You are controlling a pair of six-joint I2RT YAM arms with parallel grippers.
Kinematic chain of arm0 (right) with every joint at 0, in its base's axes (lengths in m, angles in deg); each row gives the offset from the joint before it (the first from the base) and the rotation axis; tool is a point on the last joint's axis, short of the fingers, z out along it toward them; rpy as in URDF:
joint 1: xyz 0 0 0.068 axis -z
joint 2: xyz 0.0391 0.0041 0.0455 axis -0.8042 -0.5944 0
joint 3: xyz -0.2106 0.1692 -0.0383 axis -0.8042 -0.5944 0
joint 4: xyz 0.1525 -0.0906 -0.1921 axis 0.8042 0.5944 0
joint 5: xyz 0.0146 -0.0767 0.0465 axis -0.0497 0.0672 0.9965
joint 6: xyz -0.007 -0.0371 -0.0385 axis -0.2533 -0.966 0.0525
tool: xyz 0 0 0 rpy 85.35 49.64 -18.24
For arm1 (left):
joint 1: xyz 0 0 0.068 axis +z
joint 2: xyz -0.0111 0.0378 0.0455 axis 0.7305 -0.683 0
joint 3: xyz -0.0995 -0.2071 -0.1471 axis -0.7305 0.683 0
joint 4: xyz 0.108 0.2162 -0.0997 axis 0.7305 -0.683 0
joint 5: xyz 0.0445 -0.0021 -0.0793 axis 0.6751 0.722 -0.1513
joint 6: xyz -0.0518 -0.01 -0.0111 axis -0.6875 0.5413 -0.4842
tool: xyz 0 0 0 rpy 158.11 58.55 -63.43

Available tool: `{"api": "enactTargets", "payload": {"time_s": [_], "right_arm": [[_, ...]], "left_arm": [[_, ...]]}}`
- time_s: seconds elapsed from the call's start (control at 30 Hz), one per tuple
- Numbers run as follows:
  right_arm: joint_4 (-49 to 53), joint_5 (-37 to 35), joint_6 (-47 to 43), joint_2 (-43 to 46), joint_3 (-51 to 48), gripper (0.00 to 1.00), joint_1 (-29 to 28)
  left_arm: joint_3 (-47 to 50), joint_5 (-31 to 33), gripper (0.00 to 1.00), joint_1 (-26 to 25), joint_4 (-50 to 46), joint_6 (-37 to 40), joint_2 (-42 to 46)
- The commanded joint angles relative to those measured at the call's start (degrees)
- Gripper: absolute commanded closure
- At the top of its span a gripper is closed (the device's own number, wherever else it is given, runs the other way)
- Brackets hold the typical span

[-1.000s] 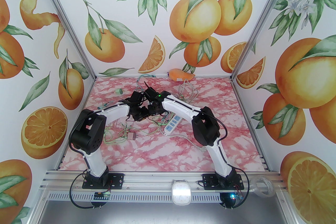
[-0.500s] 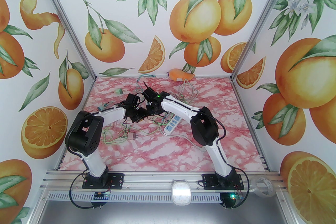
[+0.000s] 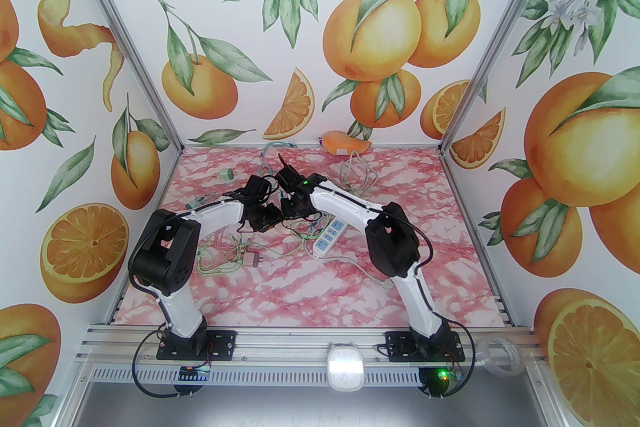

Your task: Pull the plug off the socket

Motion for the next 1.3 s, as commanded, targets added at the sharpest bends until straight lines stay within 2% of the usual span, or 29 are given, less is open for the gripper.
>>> {"api": "enactTargets", "payload": {"time_s": [0.0, 0.2, 0.37, 0.67, 0.77, 1.07, 1.27], "right_arm": [[-9.9, 12.9, 3.3, 2.3, -2.5, 0.71, -0.4], [-7.4, 10.3, 1.5, 2.6, -2.0, 0.71, -0.5], [-2.9, 7.9, 0.1, -0.5, 3.3, 0.71, -3.7], [3.1, 6.5, -0.7, -5.6, 10.3, 0.71, -8.1], [2.9, 6.5, -0.5, -5.1, 9.7, 0.72, -7.8], [-5.0, 12.7, 3.3, 2.1, -0.1, 0.72, 0.9], [-1.9, 10.9, 1.9, 0.6, 3.1, 0.72, -1.1]], "left_arm": [[4.6, 2.8, 0.73, -3.5, -4.8, 1.0, -10.5], [4.1, 2.7, 0.73, -3.6, -4.9, 0.9, -10.6], [3.4, 2.9, 0.77, -4.1, -5.5, 1.2, -11.4], [2.8, 2.7, 0.77, -4.7, -5.8, 1.2, -12.0], [2.8, 2.7, 0.77, -4.9, -5.9, 1.2, -11.9], [3.9, 2.7, 0.77, -4.9, -5.4, 1.1, -11.4], [3.6, 2.6, 0.77, -5.0, -5.4, 1.1, -11.6]]}}
